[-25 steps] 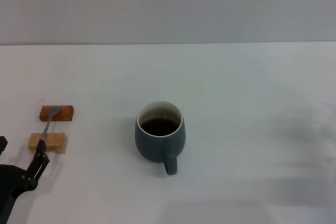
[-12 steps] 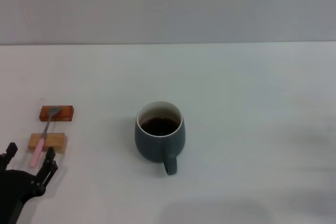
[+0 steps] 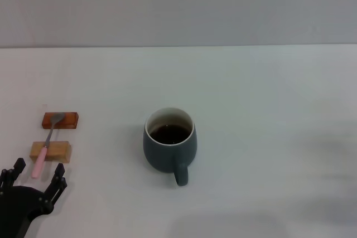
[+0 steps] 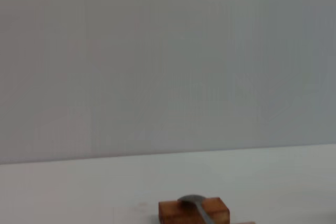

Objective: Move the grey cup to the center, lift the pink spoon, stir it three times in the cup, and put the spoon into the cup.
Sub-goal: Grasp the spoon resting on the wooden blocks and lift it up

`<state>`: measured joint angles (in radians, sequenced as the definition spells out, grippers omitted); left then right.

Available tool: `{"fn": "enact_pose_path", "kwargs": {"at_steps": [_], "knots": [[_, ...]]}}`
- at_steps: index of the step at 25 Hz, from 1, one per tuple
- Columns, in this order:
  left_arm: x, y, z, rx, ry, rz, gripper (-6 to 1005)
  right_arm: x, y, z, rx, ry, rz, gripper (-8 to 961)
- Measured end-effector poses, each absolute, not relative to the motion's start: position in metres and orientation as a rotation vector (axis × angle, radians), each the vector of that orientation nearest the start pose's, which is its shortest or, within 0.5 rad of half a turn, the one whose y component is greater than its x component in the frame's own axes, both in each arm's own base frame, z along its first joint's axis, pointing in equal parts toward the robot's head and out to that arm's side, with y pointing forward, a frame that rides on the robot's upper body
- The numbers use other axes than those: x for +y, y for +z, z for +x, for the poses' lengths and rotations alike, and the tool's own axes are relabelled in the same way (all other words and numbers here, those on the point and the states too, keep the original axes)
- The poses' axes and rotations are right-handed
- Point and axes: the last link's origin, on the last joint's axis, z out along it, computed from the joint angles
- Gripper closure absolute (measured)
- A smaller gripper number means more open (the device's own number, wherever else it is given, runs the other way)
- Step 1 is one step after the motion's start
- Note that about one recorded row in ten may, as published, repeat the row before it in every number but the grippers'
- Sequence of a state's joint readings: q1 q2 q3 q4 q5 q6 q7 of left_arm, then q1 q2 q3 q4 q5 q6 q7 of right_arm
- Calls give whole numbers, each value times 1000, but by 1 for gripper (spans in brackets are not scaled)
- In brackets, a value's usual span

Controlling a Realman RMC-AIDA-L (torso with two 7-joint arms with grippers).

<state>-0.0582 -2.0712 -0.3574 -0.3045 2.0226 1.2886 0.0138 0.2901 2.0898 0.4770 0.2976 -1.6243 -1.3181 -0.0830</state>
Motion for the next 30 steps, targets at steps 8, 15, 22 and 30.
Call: {"fn": "enact_pose_path", "kwargs": {"at_steps": [8, 15, 22, 30], "knots": [[189, -59, -369, -643, -542, -1687, 162, 274, -9, 357, 614, 606, -1290, 954], [191, -59, -369, -651, -540, -1682, 163, 273, -12, 356, 610, 606, -1310, 954], [191, -59, -369, -650, -540, -1686, 282, 271, -13, 356, 613, 605, -1315, 954], [191, -58, -370, -654, -538, -1676, 456, 270, -14, 356, 610, 606, -1322, 954]]}}
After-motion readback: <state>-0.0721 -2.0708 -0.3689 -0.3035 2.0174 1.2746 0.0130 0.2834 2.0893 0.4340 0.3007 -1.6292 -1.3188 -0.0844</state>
